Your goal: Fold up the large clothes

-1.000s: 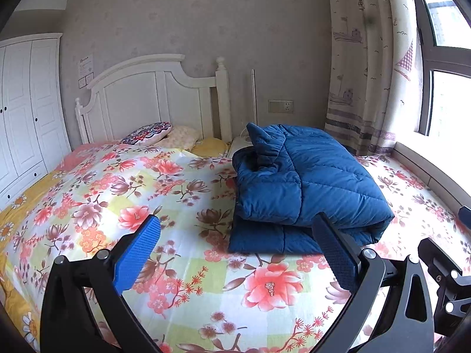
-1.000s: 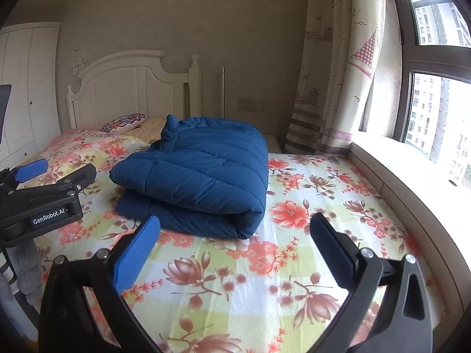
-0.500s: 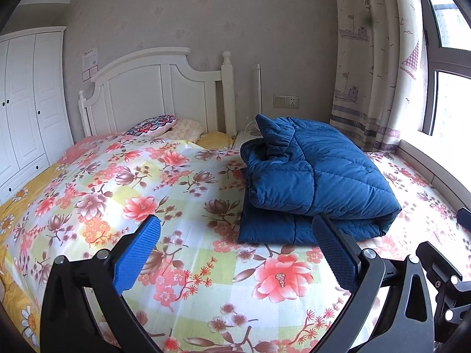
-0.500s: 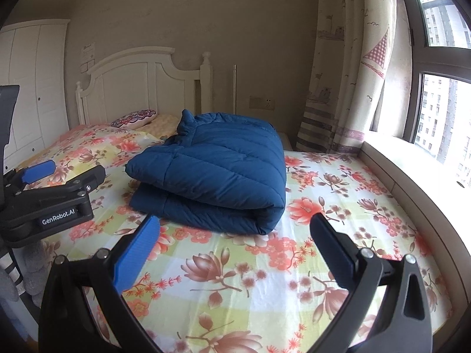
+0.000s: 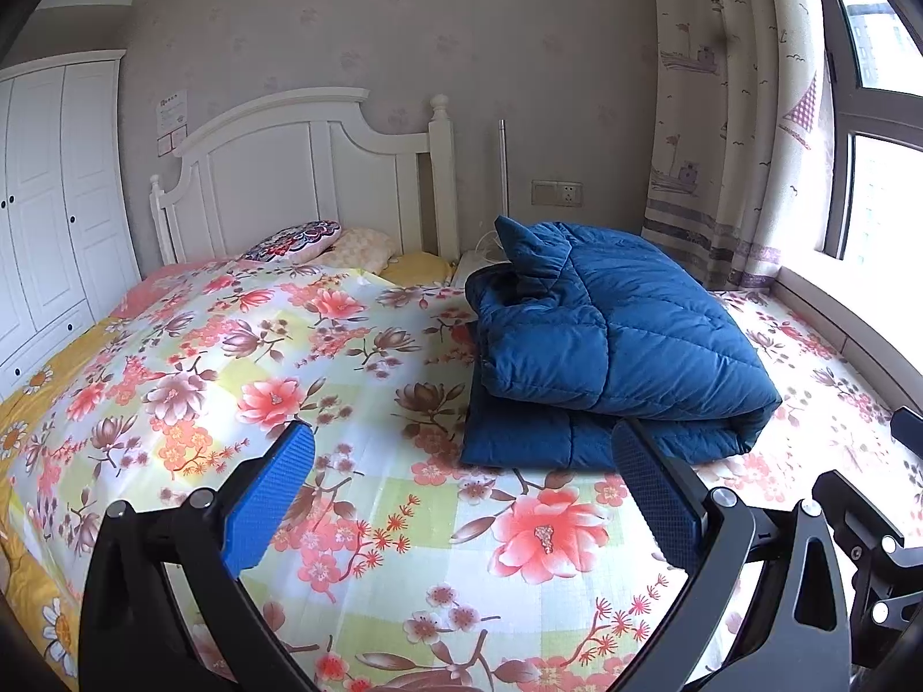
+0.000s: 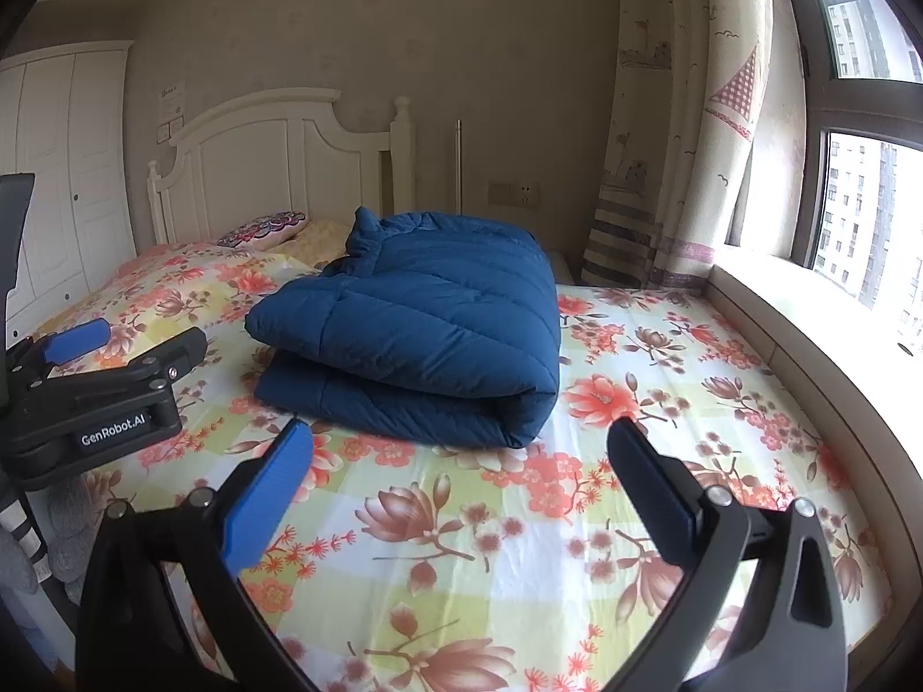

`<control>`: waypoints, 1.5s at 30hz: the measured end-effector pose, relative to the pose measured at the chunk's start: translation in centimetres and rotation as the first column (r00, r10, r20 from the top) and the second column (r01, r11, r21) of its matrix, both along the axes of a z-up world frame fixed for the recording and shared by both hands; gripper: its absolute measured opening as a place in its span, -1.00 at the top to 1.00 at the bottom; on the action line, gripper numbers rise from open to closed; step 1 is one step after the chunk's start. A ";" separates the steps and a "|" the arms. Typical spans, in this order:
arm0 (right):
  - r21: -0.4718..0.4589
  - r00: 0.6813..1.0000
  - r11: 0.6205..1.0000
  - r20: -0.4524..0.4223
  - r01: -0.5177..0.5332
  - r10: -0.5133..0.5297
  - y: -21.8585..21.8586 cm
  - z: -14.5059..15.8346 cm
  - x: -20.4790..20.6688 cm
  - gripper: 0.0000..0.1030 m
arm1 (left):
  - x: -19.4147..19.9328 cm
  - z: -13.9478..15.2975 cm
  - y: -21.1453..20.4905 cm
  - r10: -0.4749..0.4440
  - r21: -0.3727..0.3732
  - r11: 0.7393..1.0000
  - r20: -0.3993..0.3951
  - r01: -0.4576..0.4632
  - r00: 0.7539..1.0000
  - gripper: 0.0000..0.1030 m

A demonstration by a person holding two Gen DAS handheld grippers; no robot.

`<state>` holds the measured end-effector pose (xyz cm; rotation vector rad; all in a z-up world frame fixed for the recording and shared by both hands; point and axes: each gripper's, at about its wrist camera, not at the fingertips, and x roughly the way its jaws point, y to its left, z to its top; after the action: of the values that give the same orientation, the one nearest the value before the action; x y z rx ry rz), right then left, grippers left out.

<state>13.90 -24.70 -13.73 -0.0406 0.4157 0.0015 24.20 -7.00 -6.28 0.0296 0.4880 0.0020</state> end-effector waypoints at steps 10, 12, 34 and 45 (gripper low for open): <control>0.008 1.000 1.000 0.007 -0.005 0.005 -0.1 0.5 -0.4 -0.96 | -0.6 1.2 0.0 -0.004 -0.005 1.000 0.018 0.004 1.000 -0.91; 0.008 1.000 1.000 0.007 -0.006 0.006 0.0 0.5 -0.5 -0.96 | -0.8 1.3 -0.1 -0.006 -0.003 1.000 0.023 0.006 1.000 -0.91; 0.022 1.000 1.000 0.009 0.002 -0.002 -0.2 0.6 -1.0 -0.96 | -1.5 1.8 -1.1 -0.029 0.019 0.999 0.030 0.028 0.999 -0.91; 0.025 1.000 1.000 -0.015 0.006 -0.005 -0.2 -0.2 -0.5 -0.96 | -1.5 0.2 -2.0 -0.078 0.059 0.995 0.034 0.076 0.996 -0.91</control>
<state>13.41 -24.86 -13.91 -0.0149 0.4305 0.0014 22.74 -9.01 -6.08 0.1046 0.4498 -0.0593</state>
